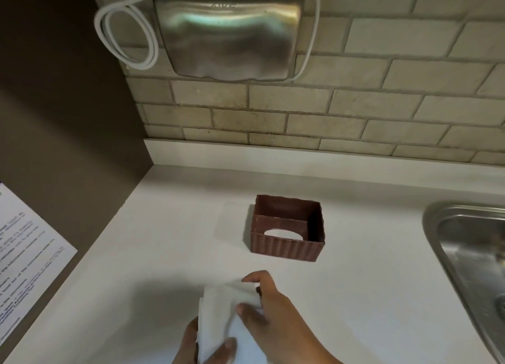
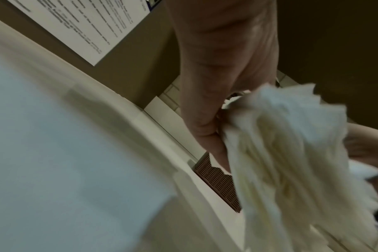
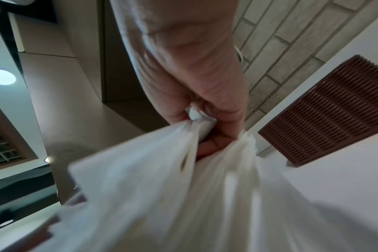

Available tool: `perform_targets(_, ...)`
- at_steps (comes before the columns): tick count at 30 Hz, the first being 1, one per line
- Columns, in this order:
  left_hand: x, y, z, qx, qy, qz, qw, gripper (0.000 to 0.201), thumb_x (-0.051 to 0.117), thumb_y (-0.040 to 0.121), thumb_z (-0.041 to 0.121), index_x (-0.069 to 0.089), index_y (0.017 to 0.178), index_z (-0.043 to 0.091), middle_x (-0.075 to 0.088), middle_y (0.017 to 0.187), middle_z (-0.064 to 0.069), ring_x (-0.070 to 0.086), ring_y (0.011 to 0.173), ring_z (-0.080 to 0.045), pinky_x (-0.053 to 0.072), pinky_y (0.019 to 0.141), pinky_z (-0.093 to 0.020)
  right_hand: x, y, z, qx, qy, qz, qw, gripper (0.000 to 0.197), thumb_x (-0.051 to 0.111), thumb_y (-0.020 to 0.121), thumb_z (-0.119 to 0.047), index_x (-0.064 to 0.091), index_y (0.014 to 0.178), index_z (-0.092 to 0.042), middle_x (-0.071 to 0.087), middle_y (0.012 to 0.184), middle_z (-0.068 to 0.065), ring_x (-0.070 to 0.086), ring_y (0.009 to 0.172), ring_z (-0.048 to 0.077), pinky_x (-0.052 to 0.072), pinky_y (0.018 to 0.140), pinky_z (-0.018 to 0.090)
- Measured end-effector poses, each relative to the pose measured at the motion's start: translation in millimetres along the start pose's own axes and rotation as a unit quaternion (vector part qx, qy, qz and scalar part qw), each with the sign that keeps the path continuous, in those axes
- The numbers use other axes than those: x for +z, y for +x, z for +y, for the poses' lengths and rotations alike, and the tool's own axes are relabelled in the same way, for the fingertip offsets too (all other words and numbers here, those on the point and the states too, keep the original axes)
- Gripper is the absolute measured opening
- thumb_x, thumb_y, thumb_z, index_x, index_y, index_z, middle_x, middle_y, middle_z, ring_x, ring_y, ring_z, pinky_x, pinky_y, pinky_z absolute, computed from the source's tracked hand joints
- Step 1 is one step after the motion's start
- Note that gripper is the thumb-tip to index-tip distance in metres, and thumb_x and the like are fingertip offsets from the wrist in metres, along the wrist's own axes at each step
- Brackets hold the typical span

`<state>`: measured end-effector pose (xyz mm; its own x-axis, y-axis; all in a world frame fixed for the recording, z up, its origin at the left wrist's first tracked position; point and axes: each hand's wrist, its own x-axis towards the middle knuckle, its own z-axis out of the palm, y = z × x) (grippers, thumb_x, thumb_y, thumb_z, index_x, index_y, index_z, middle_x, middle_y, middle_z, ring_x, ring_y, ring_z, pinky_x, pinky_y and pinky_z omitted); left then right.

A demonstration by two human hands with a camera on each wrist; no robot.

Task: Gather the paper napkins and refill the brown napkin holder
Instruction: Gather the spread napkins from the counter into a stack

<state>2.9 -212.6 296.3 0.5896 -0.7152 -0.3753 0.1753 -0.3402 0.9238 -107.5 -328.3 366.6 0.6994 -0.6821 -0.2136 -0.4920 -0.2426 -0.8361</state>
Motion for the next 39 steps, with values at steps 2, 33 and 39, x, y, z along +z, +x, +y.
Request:
perform_targets(2, 5, -7, 9, 0.004, -0.016, -0.011, 1.000, 0.053, 0.081, 0.076, 0.012, 0.062, 0.125, 0.011, 0.072, 0.098, 0.011, 0.064, 0.084, 0.005, 0.043, 0.064, -0.005, 2, 0, 5, 0.000, 0.047, 0.056, 0.997, 0.054, 0.060, 0.088, -0.021, 0.025, 0.124, -0.040, 0.055, 0.103, -0.006, 0.057, 0.085, 0.000, 0.045, 0.084, 0.013)
perform_targets(33, 28, 4, 38, 0.125, -0.009, -0.026, 0.992, 0.039, 0.068, 0.082, 0.040, 0.047, 0.114, 0.034, 0.062, 0.111, 0.015, 0.065, 0.096, 0.009, 0.051, 0.074, -0.007, 2, 3, 31, -0.041, 0.150, 0.047, 0.987, 0.040, 0.054, 0.090, -0.039, 0.040, 0.127, -0.035, 0.058, 0.113, -0.027, 0.053, 0.111, -0.012, 0.039, 0.082, -0.002)
perform_targets(39, 19, 12, 13, 0.186, 0.046, -0.078, 0.978, 0.082, 0.083, 0.068, 0.014, 0.027, 0.126, 0.029, 0.054, 0.114, 0.009, 0.063, 0.096, 0.005, 0.052, 0.076, -0.012, -4, 3, 55, -0.058, 0.090, -0.011, 0.994, 0.069, 0.073, 0.082, -0.018, 0.032, 0.135, -0.037, 0.055, 0.119, -0.030, 0.054, 0.111, -0.011, 0.044, 0.098, 0.016)
